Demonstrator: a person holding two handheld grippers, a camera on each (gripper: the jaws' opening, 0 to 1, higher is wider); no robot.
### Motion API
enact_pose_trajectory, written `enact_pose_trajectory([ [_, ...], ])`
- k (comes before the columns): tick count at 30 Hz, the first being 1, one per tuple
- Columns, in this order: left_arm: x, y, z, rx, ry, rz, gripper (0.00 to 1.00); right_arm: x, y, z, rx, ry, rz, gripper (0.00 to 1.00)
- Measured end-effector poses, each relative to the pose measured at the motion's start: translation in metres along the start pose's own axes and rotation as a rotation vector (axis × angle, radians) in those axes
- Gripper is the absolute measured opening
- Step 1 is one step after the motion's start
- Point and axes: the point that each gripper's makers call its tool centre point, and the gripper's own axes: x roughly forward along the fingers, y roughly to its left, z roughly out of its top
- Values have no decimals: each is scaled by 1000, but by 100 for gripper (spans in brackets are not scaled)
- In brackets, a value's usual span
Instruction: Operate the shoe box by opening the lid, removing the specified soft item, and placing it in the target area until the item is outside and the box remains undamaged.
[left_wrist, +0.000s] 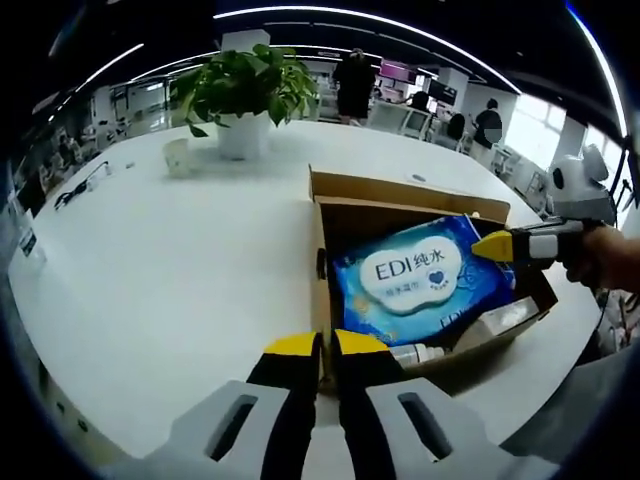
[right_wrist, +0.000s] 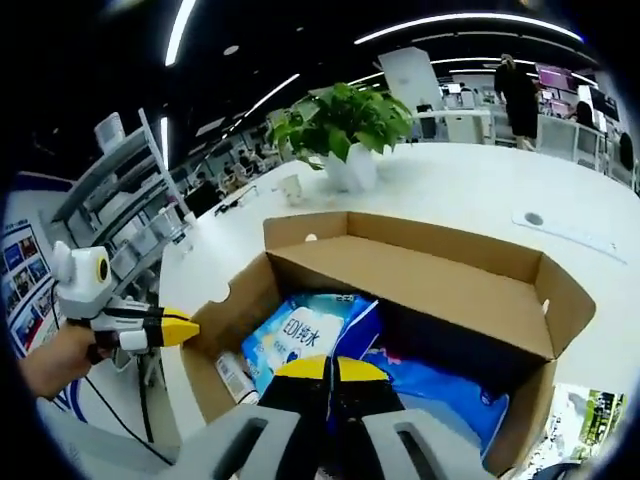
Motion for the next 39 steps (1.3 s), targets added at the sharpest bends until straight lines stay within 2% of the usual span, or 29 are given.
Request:
enact_pose_trajectory([
  [5, 0, -1, 0, 11, 7, -1, 3, -9, -5, -1, -12, -5, -12, 0],
  [8, -1, -2, 0, 32, 38, -33, 5, -15, -10, -2, -7, -8, -23, 0],
  [11, -6, -2, 12, 51, 12, -38, 5, -18, -13, -5, -3, -9, -29, 0],
  [14, -9, -6, 25, 76, -11, -40, 11, -20, -18, -7, 4, -13, -38, 0],
  [19, -3, -24, 33, 157, 2, -81, 12, -22, -20, -8, 4, -21, -46, 0],
  [22, 8, -42, 32, 202, 42, -139, 12, -23, -23, -10, -5, -23, -50, 0],
  [28, 31, -63, 17, 269, 187, -216, 14, -24, -27, -14, 5, -26, -56, 0],
  [30, 39, -64, 12, 280, 232, -222, 15, -25, -28, -15, 3, -28, -58, 0],
  [31, 42, -65, 6, 283, 281, -227, 16, -25, -28, -16, -5, -28, -60, 0],
  [33, 47, -66, 1, 276, 326, -232, 21, -24, -30, -16, -6, -29, -60, 0],
  [35, 52, -67, -1, 270, 340, -235, 24, -24, -31, -17, -7, -29, -61, 0],
  [39, 57, -65, -6, 263, 381, -237, 23, -25, -33, -20, -8, -29, -62, 0],
])
